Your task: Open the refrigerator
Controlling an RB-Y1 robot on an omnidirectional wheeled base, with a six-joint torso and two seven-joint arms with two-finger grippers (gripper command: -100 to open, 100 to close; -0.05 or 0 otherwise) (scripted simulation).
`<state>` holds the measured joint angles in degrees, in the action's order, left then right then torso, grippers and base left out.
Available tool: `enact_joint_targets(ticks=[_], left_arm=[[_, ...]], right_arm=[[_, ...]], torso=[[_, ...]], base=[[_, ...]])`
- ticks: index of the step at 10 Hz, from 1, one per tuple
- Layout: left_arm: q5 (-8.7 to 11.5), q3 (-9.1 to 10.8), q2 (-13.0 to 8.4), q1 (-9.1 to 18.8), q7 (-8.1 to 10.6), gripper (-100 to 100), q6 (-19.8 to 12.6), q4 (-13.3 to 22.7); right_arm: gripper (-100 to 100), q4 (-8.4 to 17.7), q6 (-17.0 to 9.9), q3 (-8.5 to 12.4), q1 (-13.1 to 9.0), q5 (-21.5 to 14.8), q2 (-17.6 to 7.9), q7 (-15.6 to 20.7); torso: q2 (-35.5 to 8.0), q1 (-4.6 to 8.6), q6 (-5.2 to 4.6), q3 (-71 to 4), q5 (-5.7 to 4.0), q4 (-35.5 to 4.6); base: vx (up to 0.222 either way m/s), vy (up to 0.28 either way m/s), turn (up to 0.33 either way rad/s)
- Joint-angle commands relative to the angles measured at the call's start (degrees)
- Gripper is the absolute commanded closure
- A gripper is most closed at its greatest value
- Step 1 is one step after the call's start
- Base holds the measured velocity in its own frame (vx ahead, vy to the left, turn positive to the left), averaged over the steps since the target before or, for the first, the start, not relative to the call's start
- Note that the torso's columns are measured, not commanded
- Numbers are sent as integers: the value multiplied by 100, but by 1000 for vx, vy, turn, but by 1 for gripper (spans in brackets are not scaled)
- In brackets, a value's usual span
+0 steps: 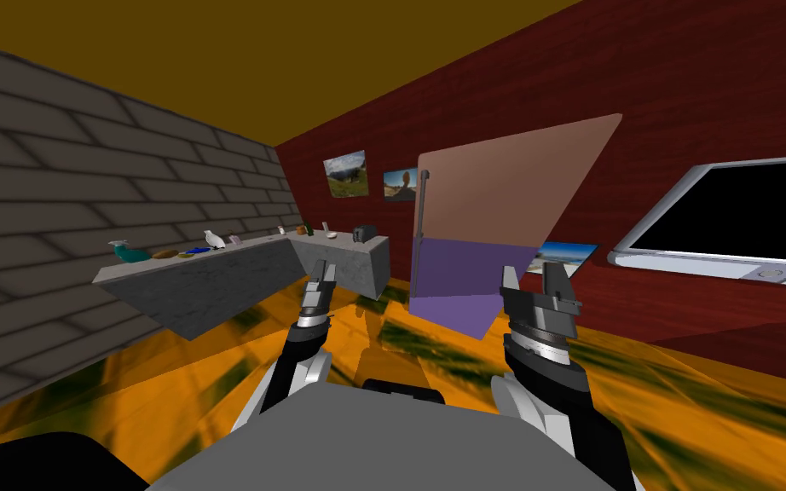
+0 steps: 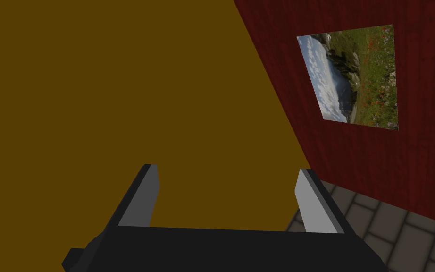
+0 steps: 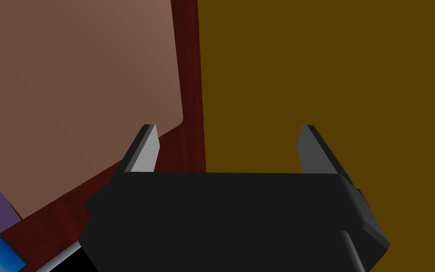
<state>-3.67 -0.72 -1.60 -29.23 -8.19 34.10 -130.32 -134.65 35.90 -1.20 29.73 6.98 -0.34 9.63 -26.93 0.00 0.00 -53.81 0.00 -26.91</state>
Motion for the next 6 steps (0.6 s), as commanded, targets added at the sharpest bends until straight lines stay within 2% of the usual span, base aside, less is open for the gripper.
enact_joint_targets(ticks=[1,2,3,4,6], left_arm=[[0,0,0,0,0,0,0,0],[0,0,0,0,0,0,0,0],[0,0,0,0,0,0,0,0],[0,0,0,-1,0,0,0,2],[0,-1,1,-1,0,0,0,2]], right_arm=[[0,0,0,0,0,0,0,0],[0,0,0,0,0,0,0,0],[-100,29,-40,6,-21,-41,-173,11],[-100,59,-81,12,-43,-83,-317,23],[-100,144,-199,30,-105,-205,-670,56]], torso=[[-423,0,0,-846,0,-423],[-846,0,0,-1692,0,-846],[-1269,0,0,-2538,0,-1269],[-1460,-4,0,-2934,1,-1457],[-1523,-9,0,-3074,3,-1528]], base=[[0,0,0],[0,0,0],[15,15,-13],[27,31,-27],[40,55,-37]])
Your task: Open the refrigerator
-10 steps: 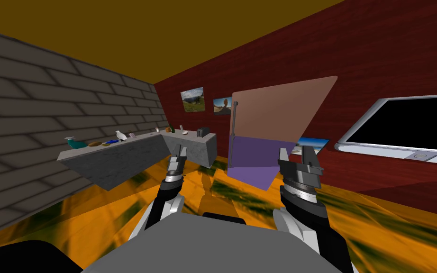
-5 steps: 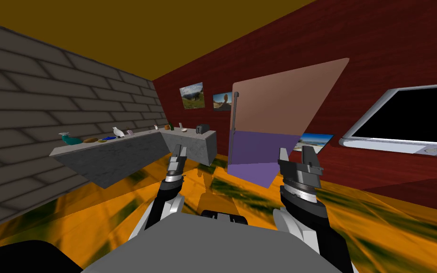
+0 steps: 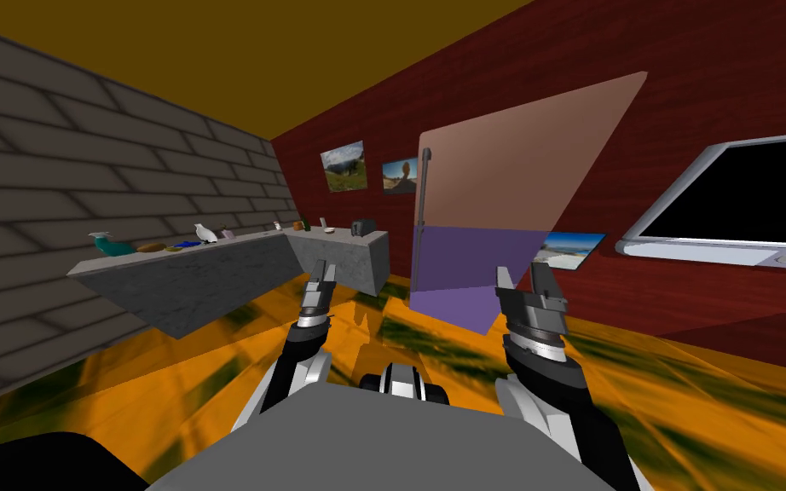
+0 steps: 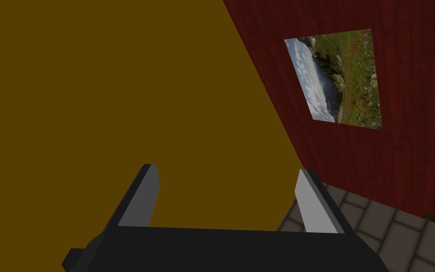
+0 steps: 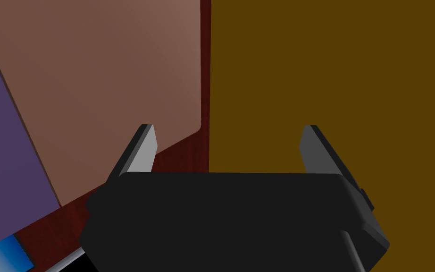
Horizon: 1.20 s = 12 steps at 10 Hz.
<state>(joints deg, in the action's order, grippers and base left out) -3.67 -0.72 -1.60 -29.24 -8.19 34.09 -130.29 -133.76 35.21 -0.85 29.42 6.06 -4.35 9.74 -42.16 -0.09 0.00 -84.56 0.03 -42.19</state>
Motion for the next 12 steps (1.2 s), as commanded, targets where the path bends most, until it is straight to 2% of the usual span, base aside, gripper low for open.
enact_joint_targets(ticks=[1,2,3,4,6,7,8,12], left_arm=[[0,0,0,0,0,0,0,0],[0,0,0,0,0,0,0,0],[0,0,0,0,0,0,0,0],[0,0,0,0,0,0,0,0],[0,0,0,0,0,0,0,0],[0,0,0,0,0,0,0,0],[0,0,0,0,0,0,0,0],[0,0,0,0,0,0,0,0]], right_arm=[[-100,107,-204,7,-114,-191,-455,67],[-100,164,-287,20,-157,-278,-623,91],[-100,164,-287,20,-157,-278,-688,91],[-100,225,-378,35,-204,-374,-916,117],[-100,289,-475,51,-255,-478,-1160,146],[-100,356,-577,68,-309,-589,-1367,177],[-100,356,-577,68,-309,-589,-1412,177],[-100,571,-908,123,-485,-946,-2137,277]], torso=[[-3,0,1,-5,0,-5],[-7,2,0,-5,0,-7],[-10,7,0,-3,-2,-8],[-19,14,0,2,-4,-11],[-14,4,0,0,-2,-10],[-13,10,1,-1,-2,-9],[-11,10,0,-3,-3,-9],[-11,3,1,-3,0,-8]], base=[[56,74,-39],[57,75,-42],[37,60,-18],[37,57,-34],[43,74,-43],[46,66,-44],[36,46,-27],[51,75,-49]])
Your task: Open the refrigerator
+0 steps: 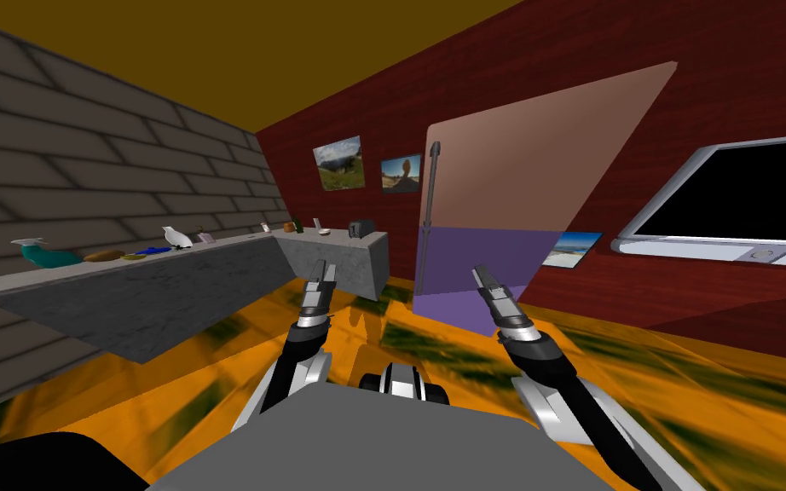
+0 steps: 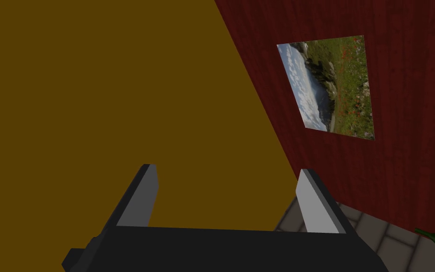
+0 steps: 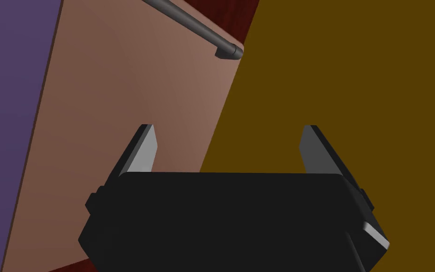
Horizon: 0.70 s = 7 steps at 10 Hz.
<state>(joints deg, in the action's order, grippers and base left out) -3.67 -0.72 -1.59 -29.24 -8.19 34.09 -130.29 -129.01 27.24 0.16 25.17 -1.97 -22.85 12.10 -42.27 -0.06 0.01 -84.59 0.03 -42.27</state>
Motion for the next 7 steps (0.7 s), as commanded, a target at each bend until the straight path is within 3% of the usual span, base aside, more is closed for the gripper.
enact_joint_targets(ticks=[1,4,7], left_arm=[[0,0,0,0,0,0,0,0],[0,0,0,0,0,0,0,0],[0,0,0,0,0,0,0,0]], right_arm=[[-100,96,-111,22,-59,-142,-367,41],[-100,252,-347,56,-190,-386,-875,109],[-100,336,-469,71,-259,-506,-1220,142]], torso=[[-5,1,-1,4,-1,-2],[-4,12,-1,3,-4,-2],[3,1,-1,0,-1,0]], base=[[36,64,-22],[39,59,-39],[41,66,-35]])
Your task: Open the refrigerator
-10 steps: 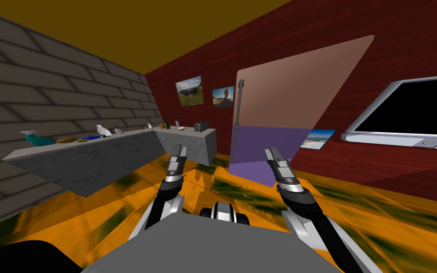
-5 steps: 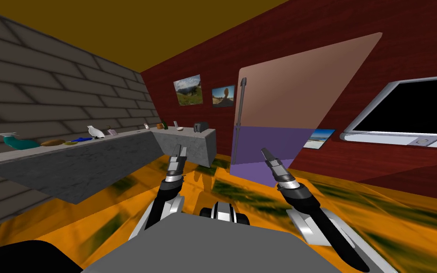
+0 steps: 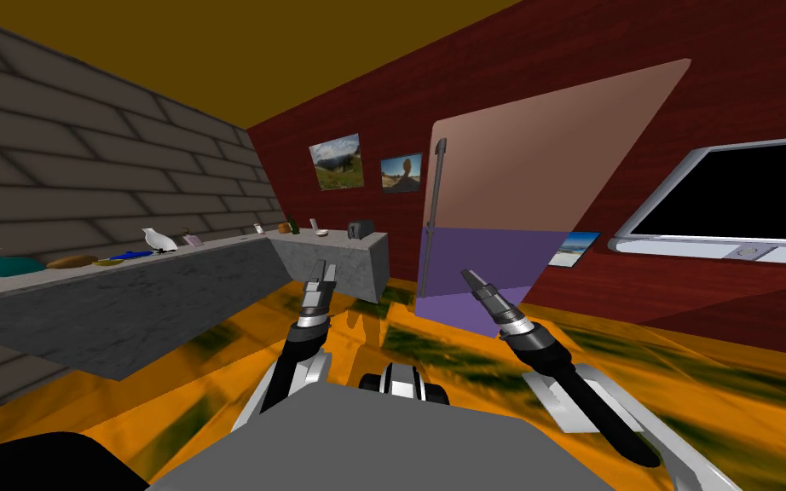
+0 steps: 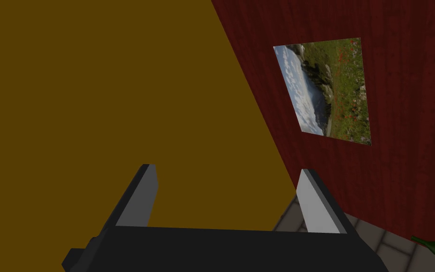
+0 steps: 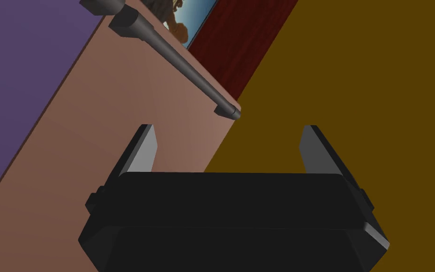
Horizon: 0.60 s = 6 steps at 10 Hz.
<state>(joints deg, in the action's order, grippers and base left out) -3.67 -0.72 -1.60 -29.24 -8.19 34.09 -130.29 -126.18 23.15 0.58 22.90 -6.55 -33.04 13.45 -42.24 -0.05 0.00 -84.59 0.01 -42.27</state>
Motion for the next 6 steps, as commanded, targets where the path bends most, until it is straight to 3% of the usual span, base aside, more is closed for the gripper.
enact_joint_targets(ticks=[1,6], left_arm=[[0,0,0,0,0,0,0,0],[0,0,0,0,0,0,0,0]], right_arm=[[-100,140,-184,41,-106,-165,-413,39],[-100,330,-438,58,-262,-386,-1086,100]], torso=[[-4,4,0,2,0,-1],[-4,2,0,2,-1,-1]], base=[[47,80,-38],[41,71,-28]])
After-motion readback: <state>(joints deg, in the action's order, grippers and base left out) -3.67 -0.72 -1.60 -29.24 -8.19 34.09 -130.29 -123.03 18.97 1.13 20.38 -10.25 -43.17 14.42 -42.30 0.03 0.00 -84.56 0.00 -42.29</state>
